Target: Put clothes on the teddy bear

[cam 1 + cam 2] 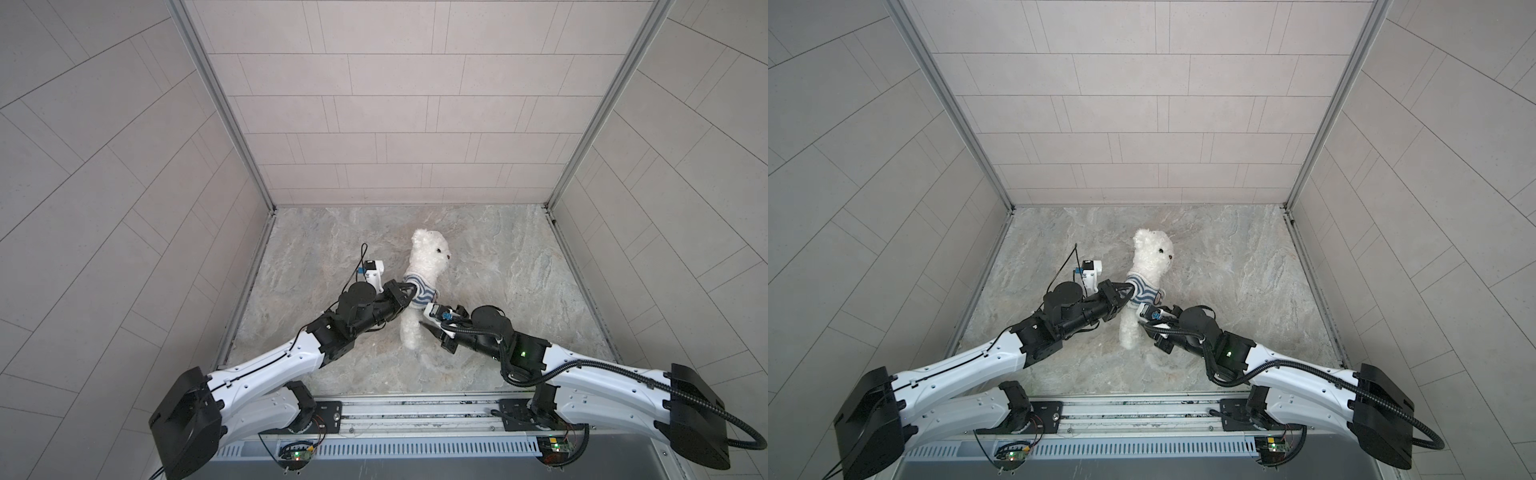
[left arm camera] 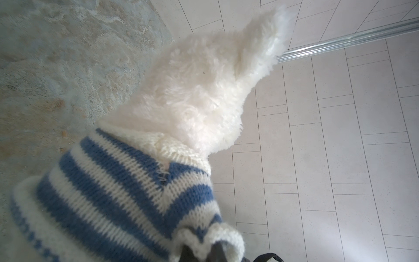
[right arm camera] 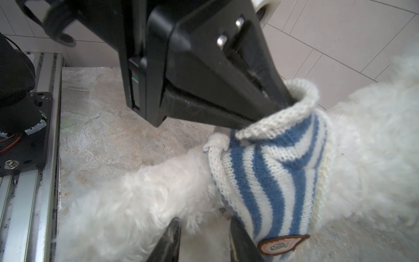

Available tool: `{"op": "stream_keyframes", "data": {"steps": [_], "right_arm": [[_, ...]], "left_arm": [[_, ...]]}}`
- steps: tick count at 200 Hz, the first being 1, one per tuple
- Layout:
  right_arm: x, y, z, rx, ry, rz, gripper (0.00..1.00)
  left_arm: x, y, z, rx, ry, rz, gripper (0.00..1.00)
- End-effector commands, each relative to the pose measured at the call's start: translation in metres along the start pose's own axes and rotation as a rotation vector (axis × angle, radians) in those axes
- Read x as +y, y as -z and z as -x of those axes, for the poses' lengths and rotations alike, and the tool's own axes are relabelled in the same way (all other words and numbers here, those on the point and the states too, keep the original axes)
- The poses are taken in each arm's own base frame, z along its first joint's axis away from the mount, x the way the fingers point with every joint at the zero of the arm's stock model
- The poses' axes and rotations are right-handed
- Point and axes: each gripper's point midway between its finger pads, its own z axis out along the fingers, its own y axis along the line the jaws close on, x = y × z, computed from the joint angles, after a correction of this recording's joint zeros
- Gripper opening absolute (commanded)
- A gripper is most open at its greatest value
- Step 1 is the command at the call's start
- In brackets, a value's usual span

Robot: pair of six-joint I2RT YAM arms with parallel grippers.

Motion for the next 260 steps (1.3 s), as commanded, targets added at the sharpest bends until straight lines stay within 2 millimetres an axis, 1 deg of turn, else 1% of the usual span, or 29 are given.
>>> {"op": "stream_keyframes", "data": {"steps": [1, 16, 37, 71, 92, 107, 129, 148, 175, 199, 219, 235, 260], "right_arm": [[-0.001, 0.0, 0.009, -0.045, -0.009, -0.011, 0.32], [-0.003, 0.002, 0.01, -0.046, -0.002, -0.03, 0.3], [-0.001, 0.007, 0.014, -0.07, 0.009, -0.026, 0.31], [0.01, 0.019, 0.012, -0.083, 0.038, 0.017, 0.34], [0.016, 0.028, 0.019, -0.125, 0.044, 0.046, 0.37], [0.011, 0.031, 0.022, -0.136, 0.046, 0.016, 0.37], [0.001, 0.029, 0.023, -0.123, 0.06, -0.04, 0.36], [-0.003, 0.025, 0.028, -0.14, 0.052, -0.065, 0.36], [-0.011, 0.018, 0.026, -0.12, 0.048, -0.115, 0.34], [-0.016, 0.018, 0.033, -0.145, 0.05, -0.148, 0.34], [-0.021, 0.017, 0.034, -0.138, 0.059, -0.173, 0.33], [-0.02, 0.017, 0.036, -0.153, 0.06, -0.172, 0.32], [-0.013, 0.022, 0.04, -0.207, 0.057, -0.141, 0.33]], "left_arm": [[-0.032, 0.005, 0.006, -0.027, -0.007, -0.098, 0.0], [-0.031, 0.006, 0.005, -0.028, -0.007, -0.095, 0.0], [-0.028, 0.007, 0.006, -0.033, -0.006, -0.086, 0.0], [-0.026, 0.006, 0.005, -0.032, -0.004, -0.082, 0.0], [-0.026, 0.005, 0.006, -0.038, 0.003, -0.09, 0.0], [-0.027, 0.006, 0.006, -0.036, 0.003, -0.094, 0.0], [-0.028, 0.008, 0.006, -0.039, 0.003, -0.097, 0.0], [-0.027, 0.008, 0.005, -0.035, 0.006, -0.095, 0.0], [-0.027, 0.009, 0.005, -0.037, 0.009, -0.097, 0.0], [-0.027, 0.01, 0.005, -0.039, 0.009, -0.098, 0.0], [-0.025, 0.01, 0.004, -0.037, 0.01, -0.094, 0.0], [-0.023, 0.01, 0.004, -0.036, 0.013, -0.091, 0.0], [-0.021, 0.011, 0.004, -0.039, 0.02, -0.093, 0.0]]}}
